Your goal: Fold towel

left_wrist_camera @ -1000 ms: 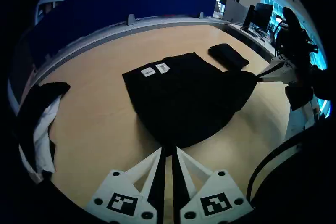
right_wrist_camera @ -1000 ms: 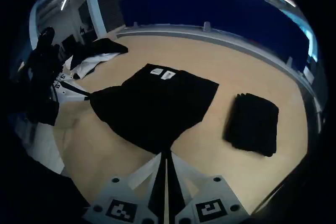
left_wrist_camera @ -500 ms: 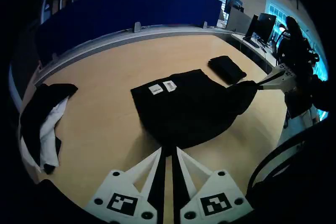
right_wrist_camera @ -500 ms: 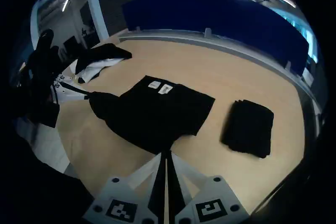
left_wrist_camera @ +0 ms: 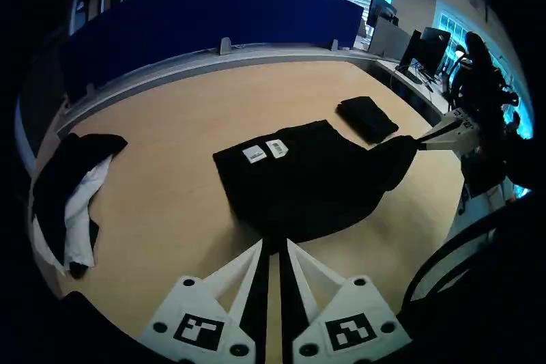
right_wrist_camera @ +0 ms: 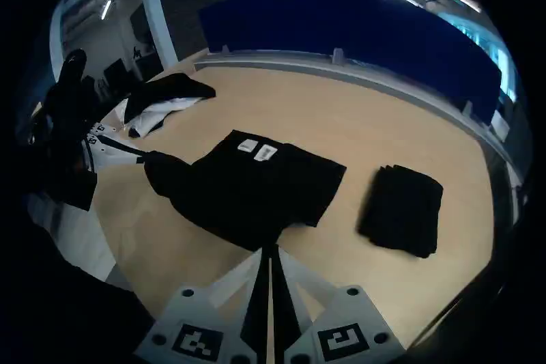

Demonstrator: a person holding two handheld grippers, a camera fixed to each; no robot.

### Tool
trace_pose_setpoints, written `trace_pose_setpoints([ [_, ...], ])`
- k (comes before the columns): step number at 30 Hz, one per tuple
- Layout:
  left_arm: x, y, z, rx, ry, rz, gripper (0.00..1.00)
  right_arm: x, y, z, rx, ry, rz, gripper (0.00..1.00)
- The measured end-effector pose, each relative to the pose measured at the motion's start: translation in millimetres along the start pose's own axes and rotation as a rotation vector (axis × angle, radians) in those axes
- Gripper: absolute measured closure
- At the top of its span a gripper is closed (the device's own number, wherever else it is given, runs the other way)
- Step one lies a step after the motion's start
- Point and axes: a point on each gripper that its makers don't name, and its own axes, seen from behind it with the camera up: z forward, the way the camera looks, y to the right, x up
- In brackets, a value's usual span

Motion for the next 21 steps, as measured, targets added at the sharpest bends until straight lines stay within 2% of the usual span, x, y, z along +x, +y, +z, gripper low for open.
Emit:
trace_pose_setpoints([
  [9,17,-11.1,9.7,-0.002,-0.001,-0.032,0.91,12,10,7.8,0.003,-0.011,-0.003,0.98],
  [17,36,-26.8,35.1,0.013,-0.003,-0.010,0.90,29,30,28.0,-0.002,-0.021,0.019,0.98],
  [21,47,-34.3,50.5,0.013,-0.003,-0.016,0.91,34,41,40.2,-0.011,-0.030,0.034,0.98],
])
